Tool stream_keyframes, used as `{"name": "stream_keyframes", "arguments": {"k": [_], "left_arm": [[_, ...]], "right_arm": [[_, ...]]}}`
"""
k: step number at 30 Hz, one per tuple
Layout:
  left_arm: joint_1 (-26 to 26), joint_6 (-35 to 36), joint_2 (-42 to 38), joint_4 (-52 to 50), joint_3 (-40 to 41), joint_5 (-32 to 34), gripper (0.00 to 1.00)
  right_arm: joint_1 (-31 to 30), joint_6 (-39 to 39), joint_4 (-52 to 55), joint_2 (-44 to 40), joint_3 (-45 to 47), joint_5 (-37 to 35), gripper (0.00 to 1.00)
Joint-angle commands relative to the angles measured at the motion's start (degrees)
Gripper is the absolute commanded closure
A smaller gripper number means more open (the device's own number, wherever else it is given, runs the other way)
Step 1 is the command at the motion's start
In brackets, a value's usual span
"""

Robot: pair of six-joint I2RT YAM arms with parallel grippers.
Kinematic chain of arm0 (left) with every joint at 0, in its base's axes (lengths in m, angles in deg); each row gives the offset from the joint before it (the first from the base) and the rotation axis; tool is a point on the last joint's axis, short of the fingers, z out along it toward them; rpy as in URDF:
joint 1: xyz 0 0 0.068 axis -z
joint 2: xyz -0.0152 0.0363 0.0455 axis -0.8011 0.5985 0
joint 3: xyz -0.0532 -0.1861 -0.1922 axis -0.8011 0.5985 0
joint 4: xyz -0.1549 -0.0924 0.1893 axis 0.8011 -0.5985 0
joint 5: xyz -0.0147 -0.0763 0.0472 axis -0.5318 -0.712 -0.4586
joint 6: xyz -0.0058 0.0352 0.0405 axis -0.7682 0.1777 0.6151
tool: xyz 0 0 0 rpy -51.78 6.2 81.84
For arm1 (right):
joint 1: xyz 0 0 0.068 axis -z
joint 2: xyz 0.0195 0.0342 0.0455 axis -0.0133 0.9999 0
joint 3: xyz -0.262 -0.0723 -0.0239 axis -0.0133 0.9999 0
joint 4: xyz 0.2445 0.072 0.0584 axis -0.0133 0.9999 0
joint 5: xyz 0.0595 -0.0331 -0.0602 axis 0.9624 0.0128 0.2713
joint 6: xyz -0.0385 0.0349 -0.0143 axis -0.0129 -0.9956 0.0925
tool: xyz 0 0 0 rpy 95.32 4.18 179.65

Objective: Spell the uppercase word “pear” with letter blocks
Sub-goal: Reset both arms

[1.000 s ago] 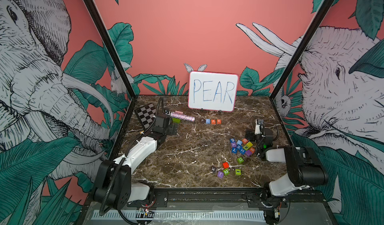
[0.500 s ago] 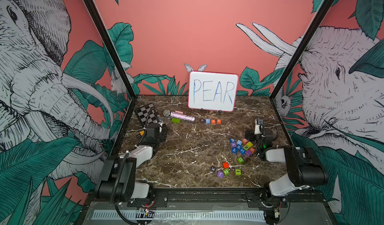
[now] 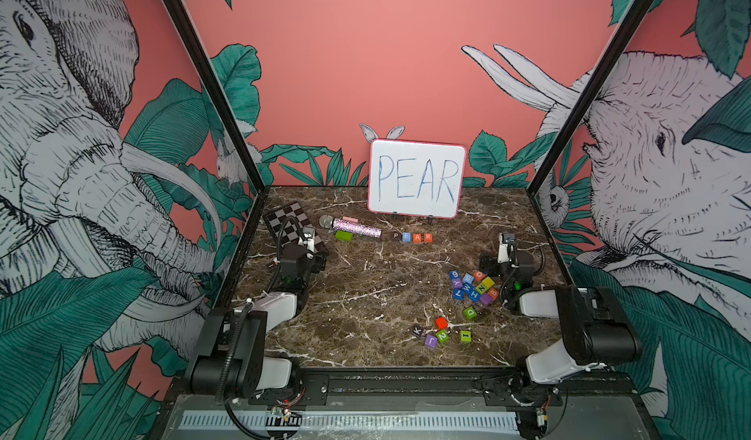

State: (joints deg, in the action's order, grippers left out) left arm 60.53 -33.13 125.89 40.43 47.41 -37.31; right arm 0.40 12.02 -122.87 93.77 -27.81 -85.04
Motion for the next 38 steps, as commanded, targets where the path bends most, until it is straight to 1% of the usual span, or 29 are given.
{"name": "stream_keyframes", "arguments": {"k": [1,3,7,9,11,13,16,19,21,22,30,38], "left_arm": [[-0.41,-1.78,3.59,12.01,3.96,2.15,0.11],[-0.95,-2.93,6.34,14.1,3.84,3.51,0.1],[-1.3,-2.59,10.83,17.26,2.73,2.77,0.09],[-2.07,-3.35,9.38,12.37,1.77,1.03,0.08],[-2.92,-3.71,10.55,12.95,0.85,-0.25,0.04],[-3.69,-4.32,9.83,8.93,-0.36,-1.91,0.01],[-3.86,-4.39,10.4,10.26,-0.27,-2.0,0.01],[-4.03,-4.46,10.1,9.03,-0.59,-2.5,0.01],[-4.68,-3.82,10.4,8.79,-0.95,-6.26,0.01],[-5.06,-3.97,10.32,8.48,-0.97,-7.05,0.01],[-5.14,-4.06,10.23,8.4,-0.98,-7.26,0.01],[-5.09,-3.88,9.79,8.94,-0.5,-7.36,0.01]], "right_arm": [[0.07,-0.23,-2.44,0.22,-0.56,0.34,0.01],[0.09,-0.27,-2.39,0.19,-0.52,0.29,0.01],[0.09,-0.23,-2.34,0.24,-0.59,0.38,0.01],[0.07,-0.23,-2.25,0.28,-0.62,0.41,0.01],[0.05,-0.22,-2.16,0.28,-0.62,0.55,0.01],[0.09,-0.18,-2.12,0.28,-0.79,0.56,0.01],[0.09,-0.14,-1.99,0.37,-0.88,0.64,0.01],[0.07,-0.14,-1.9,0.38,-0.9,0.73,0.01],[0.1,-0.14,-1.71,0.45,-0.98,0.78,0.01],[0.07,-0.14,-1.59,0.39,-1.13,0.69,0.01],[0.36,-0.29,-0.32,0.64,-1.78,1.34,0.01],[0.44,-0.36,-1.37,0.46,-1.23,1.78,0.01]]}}
